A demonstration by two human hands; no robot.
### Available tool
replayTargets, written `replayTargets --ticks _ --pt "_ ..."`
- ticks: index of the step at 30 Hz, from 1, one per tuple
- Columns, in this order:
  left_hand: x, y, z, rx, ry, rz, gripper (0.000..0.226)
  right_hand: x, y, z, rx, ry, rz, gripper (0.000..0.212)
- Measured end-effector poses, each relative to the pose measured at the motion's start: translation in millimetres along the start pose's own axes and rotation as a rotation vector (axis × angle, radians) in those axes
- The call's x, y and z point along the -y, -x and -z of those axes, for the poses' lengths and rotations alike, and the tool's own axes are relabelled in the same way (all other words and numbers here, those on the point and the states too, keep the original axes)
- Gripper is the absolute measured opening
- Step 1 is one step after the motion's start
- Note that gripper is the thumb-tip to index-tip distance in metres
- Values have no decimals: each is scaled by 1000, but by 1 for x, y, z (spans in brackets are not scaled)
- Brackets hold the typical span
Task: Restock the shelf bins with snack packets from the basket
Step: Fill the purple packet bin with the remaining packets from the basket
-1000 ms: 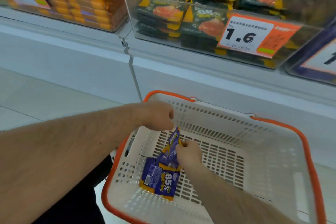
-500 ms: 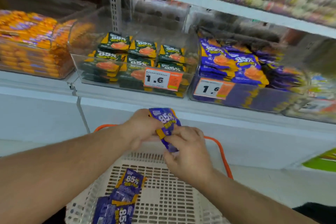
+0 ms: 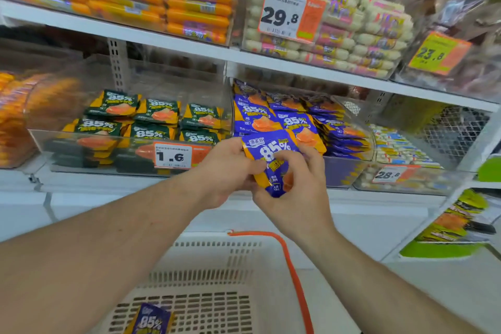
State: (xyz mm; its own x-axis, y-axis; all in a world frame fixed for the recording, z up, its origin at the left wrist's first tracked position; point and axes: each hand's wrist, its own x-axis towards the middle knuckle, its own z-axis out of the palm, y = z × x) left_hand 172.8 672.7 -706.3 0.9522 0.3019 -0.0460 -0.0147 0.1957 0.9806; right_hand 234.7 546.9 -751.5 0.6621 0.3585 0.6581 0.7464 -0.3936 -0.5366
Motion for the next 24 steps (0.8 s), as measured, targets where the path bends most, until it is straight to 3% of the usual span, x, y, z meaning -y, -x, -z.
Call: replayTargets --ticks 1,3,5,6,9,11,14,24 --pt "-3 -5 -3 -35 -2 -26 19 -2 -7 4 -9 0 17 56" --pt "-5 -19 -1 -263 -194 -171 14 -10 -27 11 -25 25 15 58" --pt "-3 -34 11 -517 -609 -383 37 -25 -53 15 -33 78 -60 61" --pt "0 -41 20 -563 -797 -440 51 -33 -67 16 -25 109 -108 62" --pt "13 -56 46 -491 -1178 -303 83 -57 -103 12 46 185 -213 58" --pt "28 -62 54 -460 -1388 -302 83 -68 -120 5 81 213 -236 55" --pt "39 -66 57 -499 -1417 -440 78 -75 -136 -8 136 260 -263 56" --pt "44 -69 56 -550 -1459 -438 76 -76 -137 -21 256 335 -338 43"
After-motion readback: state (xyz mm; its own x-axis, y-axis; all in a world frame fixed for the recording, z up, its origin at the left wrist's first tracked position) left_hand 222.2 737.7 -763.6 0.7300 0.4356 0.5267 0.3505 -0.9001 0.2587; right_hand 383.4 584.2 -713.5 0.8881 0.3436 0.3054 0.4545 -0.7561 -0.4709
